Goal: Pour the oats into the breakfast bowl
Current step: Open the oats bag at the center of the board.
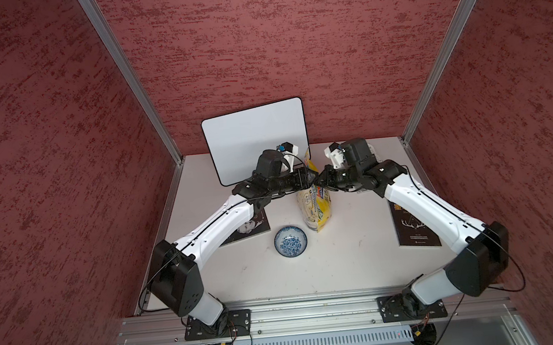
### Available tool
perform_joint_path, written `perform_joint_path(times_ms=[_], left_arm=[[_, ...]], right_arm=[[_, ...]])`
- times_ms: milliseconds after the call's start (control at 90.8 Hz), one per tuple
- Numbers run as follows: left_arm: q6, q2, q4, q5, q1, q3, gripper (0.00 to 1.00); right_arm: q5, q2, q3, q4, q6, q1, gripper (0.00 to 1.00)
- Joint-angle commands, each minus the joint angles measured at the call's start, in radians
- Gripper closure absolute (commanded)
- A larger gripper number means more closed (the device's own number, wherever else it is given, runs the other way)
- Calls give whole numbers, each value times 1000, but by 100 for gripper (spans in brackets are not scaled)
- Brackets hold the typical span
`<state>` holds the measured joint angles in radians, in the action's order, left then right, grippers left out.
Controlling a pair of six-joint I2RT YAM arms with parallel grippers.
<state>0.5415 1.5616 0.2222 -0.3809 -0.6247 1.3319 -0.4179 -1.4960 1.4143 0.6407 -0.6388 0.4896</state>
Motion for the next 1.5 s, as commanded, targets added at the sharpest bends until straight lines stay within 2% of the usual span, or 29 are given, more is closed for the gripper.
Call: perform_joint_path(times_ms=[0,110,253,386,606,815,1124,1421,1488], left_arm=[[-31,17,32,26,-5,18,57],[-47,21,58,37,-4,16,69],[-53,22,65,43,-2,1,80],[-57,9,67,52,6,-11,100],[-104,-68,116,150,6,-22,100],[-163,-128,197,302,6,-10,100],[-251,-146,307,432,5,63,100],[-278,-144,283,463,1,101,100],[-285,-147,262,460,-2,94,100]], right_arm=[[21,1,-5,-17,3,11,100],[31,3,-5,-18,-1,12,100],[38,8,-8,-22,-5,12,100],[72,15,-2,5,5,11,100],[277,48,35,127,39,11,100],[482,82,72,244,65,11,100],[733,116,159,420,123,11,100],[727,162,179,450,132,11,100],[689,166,174,443,136,11,100]])
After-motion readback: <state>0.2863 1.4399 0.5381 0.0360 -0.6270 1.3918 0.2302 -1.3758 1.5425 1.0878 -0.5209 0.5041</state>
